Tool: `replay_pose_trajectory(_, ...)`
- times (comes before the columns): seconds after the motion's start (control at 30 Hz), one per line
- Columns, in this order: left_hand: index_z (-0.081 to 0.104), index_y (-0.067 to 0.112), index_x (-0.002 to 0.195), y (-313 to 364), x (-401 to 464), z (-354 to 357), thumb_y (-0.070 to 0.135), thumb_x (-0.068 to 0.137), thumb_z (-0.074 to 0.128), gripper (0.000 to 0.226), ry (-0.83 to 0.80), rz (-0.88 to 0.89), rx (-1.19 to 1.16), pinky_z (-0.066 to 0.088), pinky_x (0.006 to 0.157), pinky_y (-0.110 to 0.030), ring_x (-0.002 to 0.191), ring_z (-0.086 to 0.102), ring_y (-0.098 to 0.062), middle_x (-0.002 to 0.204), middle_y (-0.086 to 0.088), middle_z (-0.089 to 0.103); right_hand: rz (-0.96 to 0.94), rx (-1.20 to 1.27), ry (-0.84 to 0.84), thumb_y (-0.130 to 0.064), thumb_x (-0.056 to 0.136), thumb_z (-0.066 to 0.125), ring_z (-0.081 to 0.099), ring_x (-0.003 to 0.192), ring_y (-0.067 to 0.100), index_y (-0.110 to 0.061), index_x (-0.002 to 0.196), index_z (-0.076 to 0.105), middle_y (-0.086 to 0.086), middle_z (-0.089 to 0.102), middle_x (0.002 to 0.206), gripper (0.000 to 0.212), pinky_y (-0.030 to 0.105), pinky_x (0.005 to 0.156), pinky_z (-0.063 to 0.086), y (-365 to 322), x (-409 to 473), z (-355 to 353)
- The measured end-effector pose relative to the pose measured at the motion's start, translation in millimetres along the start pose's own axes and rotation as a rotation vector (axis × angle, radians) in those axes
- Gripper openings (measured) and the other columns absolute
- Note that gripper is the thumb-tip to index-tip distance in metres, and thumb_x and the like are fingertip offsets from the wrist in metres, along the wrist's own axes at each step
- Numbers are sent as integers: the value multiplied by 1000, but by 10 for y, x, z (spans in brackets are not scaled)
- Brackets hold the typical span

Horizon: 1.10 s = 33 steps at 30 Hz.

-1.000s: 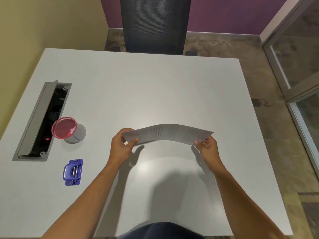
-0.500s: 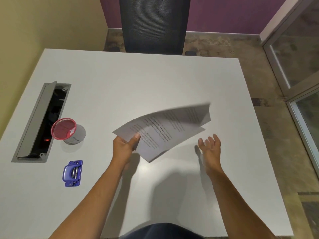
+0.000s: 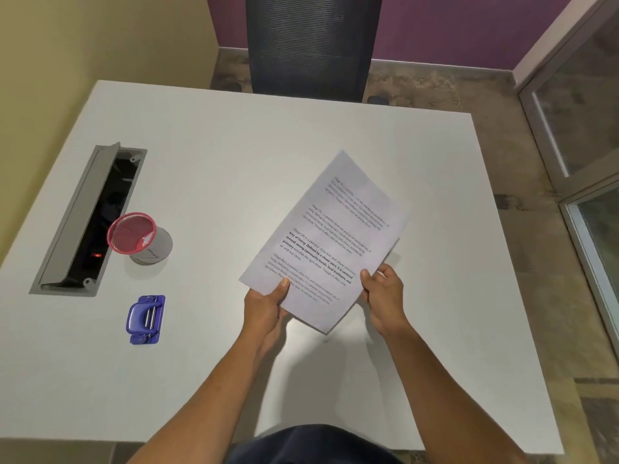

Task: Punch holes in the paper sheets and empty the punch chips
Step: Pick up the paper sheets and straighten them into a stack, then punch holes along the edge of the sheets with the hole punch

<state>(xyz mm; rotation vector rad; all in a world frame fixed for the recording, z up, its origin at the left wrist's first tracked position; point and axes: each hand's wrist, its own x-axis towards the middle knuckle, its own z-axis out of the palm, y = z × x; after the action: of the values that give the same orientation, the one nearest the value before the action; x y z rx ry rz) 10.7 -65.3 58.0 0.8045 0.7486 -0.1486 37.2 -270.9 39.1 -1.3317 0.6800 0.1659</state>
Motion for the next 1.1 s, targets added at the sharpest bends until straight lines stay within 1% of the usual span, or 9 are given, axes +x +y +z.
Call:
replay_pose_trajectory(0.1,61,11,122,-77,0,-118,-8,89,60,38,48,-13,26,60,65,-33,96,72,-21,116,-7,71,-9,-135,44,0,95,57,67,64,0,-6,106,58,5,72,92,13,12,56,50,17,63,-45)
replay_pose_trajectory(0.27,59,3,113,-124,80,-378,-5,87,66,29,148,-17,194,60,61,-31,86,71,-25,110,-15,71,-27,-317,31,0,93,59,59,55,-4,-16,92,59,-17,67,68,16,14,59,46,47,185,-134)
replay_pose_trajectory(0.4,65,9,98,-139,182,-530,3,86,70,14,138,22,448,56,59,-28,72,73,-17,95,-10,75,3,-411,12,-2,92,61,62,65,11,-14,99,61,2,72,90,14,27,69,48,74,276,-183)
replay_pose_trajectory(0.57,72,12,86,-156,356,-614,19,85,72,7,200,55,784,50,72,-30,68,60,-17,72,-2,70,19,-564,11,-7,91,62,60,57,8,-27,78,54,-17,62,66,25,19,57,46,167,342,-198)
replay_pose_trajectory(0.63,72,11,85,-165,413,-616,19,84,73,8,208,53,863,47,72,-28,64,56,-14,64,3,64,1,-634,27,-8,90,62,52,50,10,-30,70,47,-16,49,54,33,22,53,43,194,334,-194)
replay_pose_trajectory(0.73,72,10,83,-195,458,-601,18,82,74,9,239,31,962,46,70,-24,68,61,-16,71,0,68,-6,-668,39,-7,89,62,44,54,24,-28,67,44,-9,37,56,35,30,62,42,230,331,-187)
replay_pose_trajectory(0.9,72,12,78,-255,446,-577,17,80,76,6,309,-1,965,46,68,-24,70,62,-16,75,-3,70,-21,-633,83,-9,88,66,48,67,18,-16,94,60,-16,42,63,11,27,70,42,301,361,-146)
replay_pose_trajectory(1.0,71,13,76,-273,441,-556,15,80,75,6,339,5,951,45,63,-21,70,63,-16,74,0,70,-3,-628,100,-10,88,67,48,71,12,-7,114,63,-16,44,69,27,27,77,41,343,357,-148)
replay_pose_trajectory(1.1,70,12,75,-280,441,-534,15,81,74,7,340,17,974,43,59,-19,68,62,-16,71,1,68,18,-626,113,-9,87,67,51,70,11,-8,113,64,-13,49,71,27,27,77,42,359,327,-151)
